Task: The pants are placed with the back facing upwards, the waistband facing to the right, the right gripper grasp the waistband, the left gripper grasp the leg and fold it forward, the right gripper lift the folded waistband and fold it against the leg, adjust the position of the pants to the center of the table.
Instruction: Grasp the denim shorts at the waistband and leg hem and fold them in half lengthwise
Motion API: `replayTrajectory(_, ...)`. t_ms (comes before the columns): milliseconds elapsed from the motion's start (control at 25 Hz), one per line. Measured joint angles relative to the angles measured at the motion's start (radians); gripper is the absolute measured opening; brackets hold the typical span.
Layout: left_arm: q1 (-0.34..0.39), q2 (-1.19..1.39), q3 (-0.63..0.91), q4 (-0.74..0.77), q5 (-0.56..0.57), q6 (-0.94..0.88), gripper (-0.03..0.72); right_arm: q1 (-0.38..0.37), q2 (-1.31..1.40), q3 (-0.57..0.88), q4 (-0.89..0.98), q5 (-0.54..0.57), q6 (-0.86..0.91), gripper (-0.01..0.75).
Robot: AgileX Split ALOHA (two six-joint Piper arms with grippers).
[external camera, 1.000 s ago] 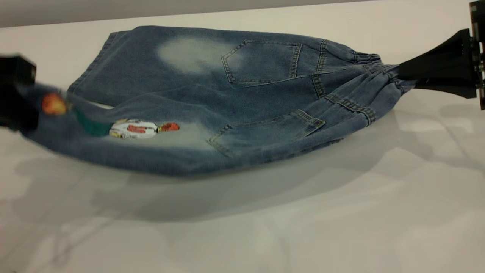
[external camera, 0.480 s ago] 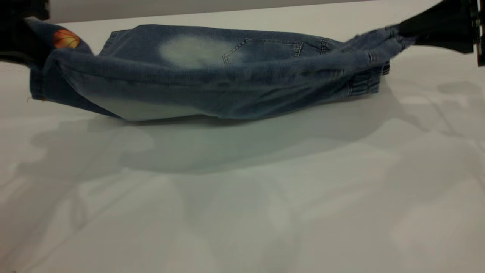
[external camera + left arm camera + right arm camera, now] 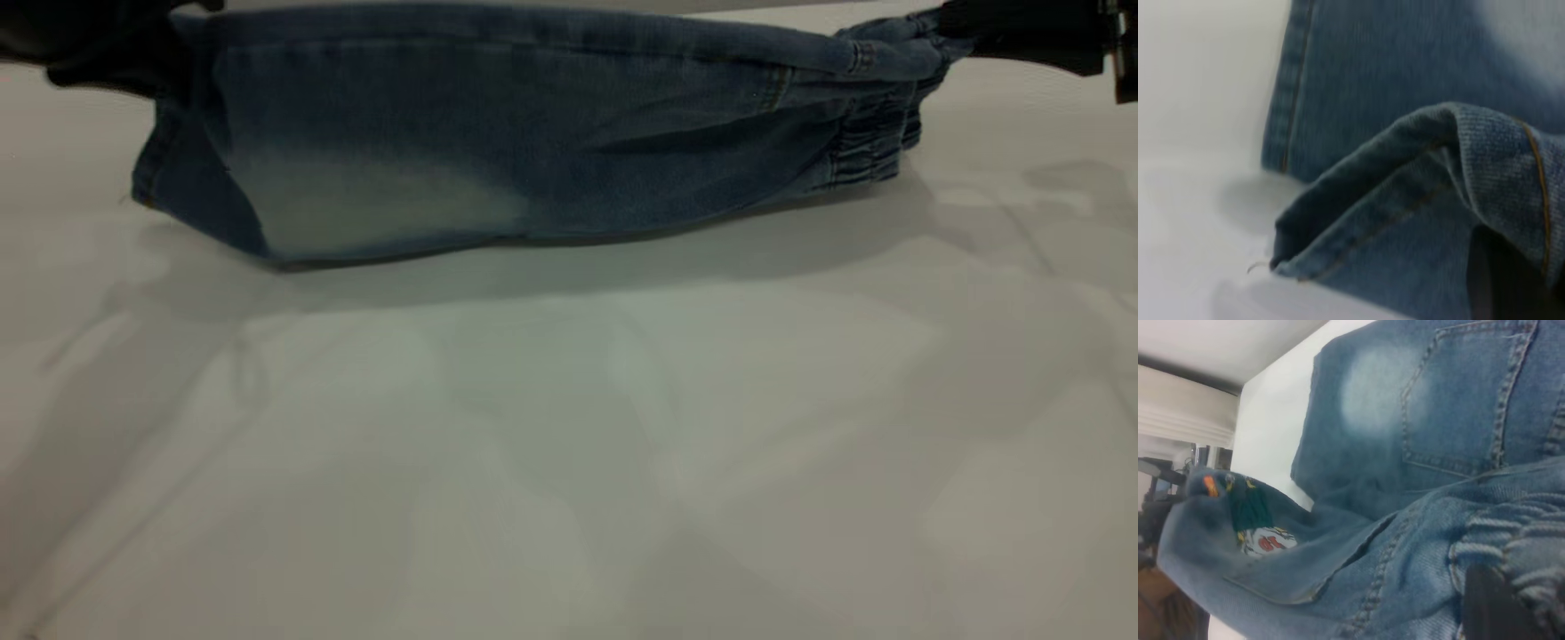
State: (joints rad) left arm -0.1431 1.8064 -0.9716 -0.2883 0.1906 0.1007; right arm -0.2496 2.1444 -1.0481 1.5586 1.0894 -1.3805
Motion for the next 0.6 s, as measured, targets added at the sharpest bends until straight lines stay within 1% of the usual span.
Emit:
replayTrajectory(160,0.000,0.064,-0.114,0.000,0.039,0.026,0.069,0.000,0.053,-0.047,0.000,-0.004,0.009,0.039)
replayTrajectory(480,0.000,0.210,-0.304,0.000,0.047,0.063,0.069,0.001,0.123,-0.157,0.000,0.001,0.015,0.039)
replayTrajectory(600,0.000,0.262,-0.355,0.000,0.043,0.078,0.069,0.001,0.144,-0.188,0.003,-0.017,0.015,0.039)
